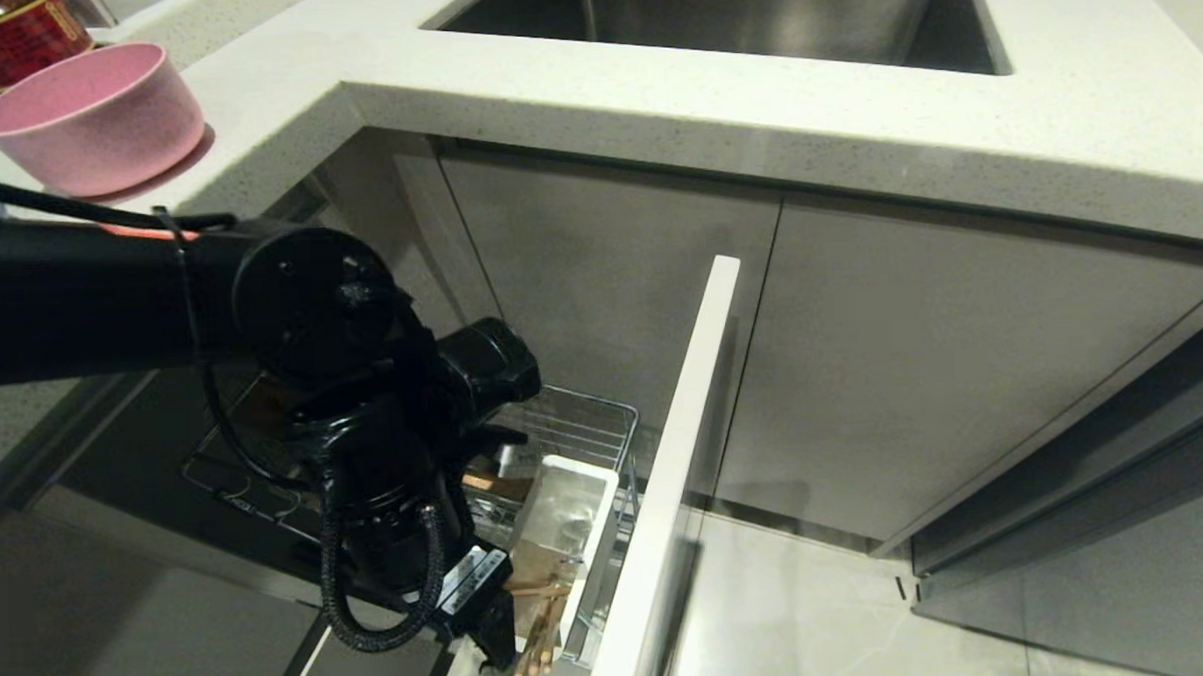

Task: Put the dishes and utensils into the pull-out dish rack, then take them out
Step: Pick up the chopsticks and place it in the cupboard

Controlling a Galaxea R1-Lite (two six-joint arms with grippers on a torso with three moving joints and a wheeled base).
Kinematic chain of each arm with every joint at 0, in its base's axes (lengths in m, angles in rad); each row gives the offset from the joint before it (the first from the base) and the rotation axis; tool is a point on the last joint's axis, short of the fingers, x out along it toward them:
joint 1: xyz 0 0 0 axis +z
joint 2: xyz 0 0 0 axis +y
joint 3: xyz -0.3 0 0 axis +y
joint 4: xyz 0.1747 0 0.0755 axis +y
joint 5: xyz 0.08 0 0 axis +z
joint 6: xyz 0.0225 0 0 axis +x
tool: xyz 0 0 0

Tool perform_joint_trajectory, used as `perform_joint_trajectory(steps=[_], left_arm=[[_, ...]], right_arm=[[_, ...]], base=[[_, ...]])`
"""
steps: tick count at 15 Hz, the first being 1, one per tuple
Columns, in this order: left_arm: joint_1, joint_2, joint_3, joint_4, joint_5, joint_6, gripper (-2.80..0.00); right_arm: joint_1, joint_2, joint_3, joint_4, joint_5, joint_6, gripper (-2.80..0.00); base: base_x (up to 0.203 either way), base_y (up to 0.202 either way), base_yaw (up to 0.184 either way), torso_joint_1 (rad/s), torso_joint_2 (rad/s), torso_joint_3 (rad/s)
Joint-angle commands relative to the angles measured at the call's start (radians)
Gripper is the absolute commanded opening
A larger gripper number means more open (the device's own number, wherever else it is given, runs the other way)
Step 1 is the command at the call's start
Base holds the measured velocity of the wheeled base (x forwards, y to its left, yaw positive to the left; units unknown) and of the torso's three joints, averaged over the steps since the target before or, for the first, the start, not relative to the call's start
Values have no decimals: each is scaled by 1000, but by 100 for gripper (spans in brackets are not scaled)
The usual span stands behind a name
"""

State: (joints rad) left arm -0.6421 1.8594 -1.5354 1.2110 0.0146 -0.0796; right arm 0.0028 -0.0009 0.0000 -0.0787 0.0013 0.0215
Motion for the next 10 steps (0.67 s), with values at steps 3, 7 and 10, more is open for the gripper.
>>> perform_joint_trajectory(steps=[3,7,10], left_arm=[[-2,-181,-23,-1,17,-22,0],[-3,-303,-47,-6,64,-34,-280],[-2,-396,-81,-17,86,-59,-280]], right_arm=[[0,-1,26,-1,0,0,-280],[0,-1,26,-1,0,0,-280],[0,-1,26,-1,0,0,-280]], base=[[0,0,0,0,0,0],[0,0,0,0,0,0],[0,0,0,0,0,0]])
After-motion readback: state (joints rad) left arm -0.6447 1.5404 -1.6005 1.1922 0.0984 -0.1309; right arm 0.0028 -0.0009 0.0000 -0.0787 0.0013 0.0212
